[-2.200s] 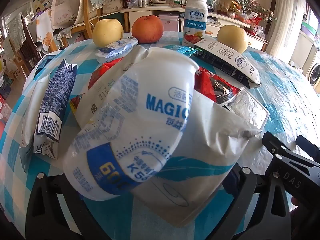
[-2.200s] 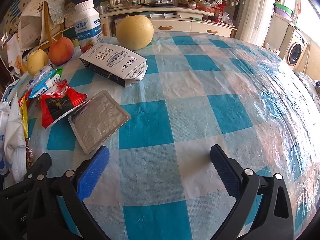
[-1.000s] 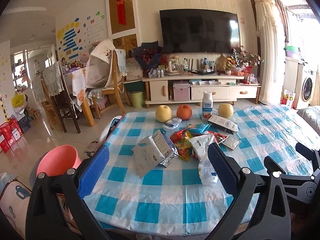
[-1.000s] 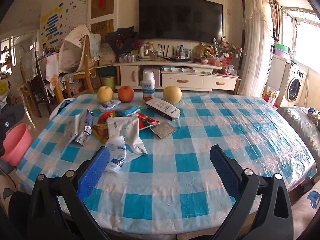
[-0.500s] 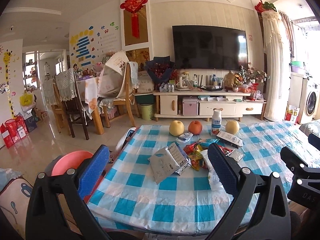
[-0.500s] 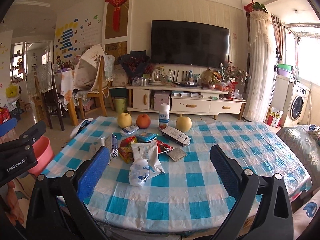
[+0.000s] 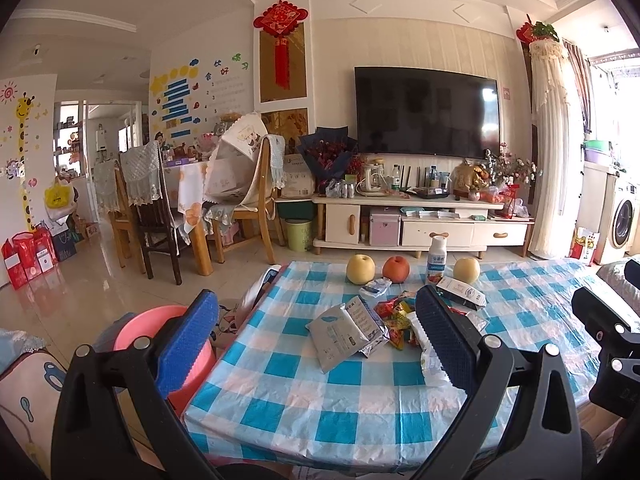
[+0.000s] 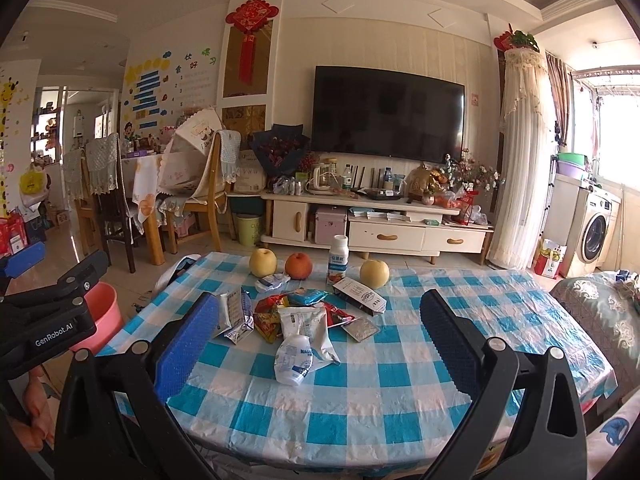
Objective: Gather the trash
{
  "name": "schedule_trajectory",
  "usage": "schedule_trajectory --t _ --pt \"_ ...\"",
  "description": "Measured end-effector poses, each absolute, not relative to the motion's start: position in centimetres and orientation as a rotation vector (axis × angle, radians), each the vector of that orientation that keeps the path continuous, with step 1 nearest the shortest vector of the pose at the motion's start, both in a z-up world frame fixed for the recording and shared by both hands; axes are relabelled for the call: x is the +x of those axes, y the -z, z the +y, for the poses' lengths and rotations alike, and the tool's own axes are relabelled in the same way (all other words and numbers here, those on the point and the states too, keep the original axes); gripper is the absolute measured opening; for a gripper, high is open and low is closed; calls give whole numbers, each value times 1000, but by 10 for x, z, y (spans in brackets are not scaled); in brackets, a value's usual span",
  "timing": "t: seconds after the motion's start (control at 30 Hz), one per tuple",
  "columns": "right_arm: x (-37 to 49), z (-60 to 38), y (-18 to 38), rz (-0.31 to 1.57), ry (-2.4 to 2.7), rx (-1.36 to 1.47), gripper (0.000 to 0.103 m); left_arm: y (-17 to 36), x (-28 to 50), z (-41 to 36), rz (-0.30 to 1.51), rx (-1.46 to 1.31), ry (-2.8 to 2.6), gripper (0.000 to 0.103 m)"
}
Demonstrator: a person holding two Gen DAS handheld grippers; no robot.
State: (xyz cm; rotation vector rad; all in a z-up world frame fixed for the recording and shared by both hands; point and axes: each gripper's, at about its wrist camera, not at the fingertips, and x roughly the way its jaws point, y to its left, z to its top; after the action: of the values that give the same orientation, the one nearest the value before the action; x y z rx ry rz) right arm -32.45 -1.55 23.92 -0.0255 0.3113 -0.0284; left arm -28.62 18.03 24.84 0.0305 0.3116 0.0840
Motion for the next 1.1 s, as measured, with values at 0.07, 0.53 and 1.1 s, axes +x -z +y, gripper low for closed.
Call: schedule_trajectory --t 0.07,0.53,1.1 --pt "-328 -13 -241 303 27 -31 99 -249 -289 182 307 28 -86 99" --pt "-346 -1 -252 247 12 -53 99 -253 -297 188 293 11 -92 99" --pt "-293 -21 -193 396 -37 26 99 -206 -249 185 431 -6 -87 99"
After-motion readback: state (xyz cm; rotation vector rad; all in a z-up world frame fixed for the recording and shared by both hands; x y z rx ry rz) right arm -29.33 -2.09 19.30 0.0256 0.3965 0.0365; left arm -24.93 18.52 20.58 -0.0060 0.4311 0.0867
